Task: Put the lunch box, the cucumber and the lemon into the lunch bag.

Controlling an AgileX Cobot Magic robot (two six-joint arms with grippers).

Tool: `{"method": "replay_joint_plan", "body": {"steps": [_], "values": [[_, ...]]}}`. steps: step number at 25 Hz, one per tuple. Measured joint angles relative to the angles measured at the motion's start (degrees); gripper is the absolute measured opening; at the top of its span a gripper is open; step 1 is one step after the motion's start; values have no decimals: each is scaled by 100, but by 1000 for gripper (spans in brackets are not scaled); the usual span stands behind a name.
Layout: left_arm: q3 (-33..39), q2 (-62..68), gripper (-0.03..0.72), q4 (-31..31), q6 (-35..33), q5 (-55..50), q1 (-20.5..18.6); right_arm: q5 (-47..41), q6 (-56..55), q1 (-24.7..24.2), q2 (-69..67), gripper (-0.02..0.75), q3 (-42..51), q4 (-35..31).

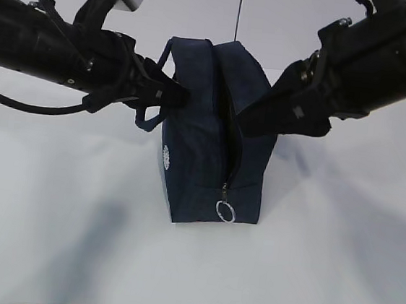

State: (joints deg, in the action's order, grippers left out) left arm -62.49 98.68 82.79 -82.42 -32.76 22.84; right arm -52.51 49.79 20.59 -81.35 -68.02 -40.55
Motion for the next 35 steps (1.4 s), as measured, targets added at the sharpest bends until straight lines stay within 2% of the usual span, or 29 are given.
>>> {"method": "replay_joint_plan", "body": {"steps": [5, 13, 22, 27, 35], "values": [[0, 0, 1, 0, 0, 0, 0, -110, 11, 0, 327, 335, 449, -22], [0, 0, 1, 0, -5, 0, 0, 308, 137, 0, 947, 335, 1475, -104], [0, 0, 1, 0, -5, 0, 0, 411, 1128, 0, 1028, 335, 2435, -1132], [0, 0, 1, 0, -5, 0, 0, 692, 1591, 0, 1036, 335, 2852, -1388], [0, 0, 1, 2, -5, 0, 0, 1355, 3455, 0, 1026, 335, 3016, -2383]]}}
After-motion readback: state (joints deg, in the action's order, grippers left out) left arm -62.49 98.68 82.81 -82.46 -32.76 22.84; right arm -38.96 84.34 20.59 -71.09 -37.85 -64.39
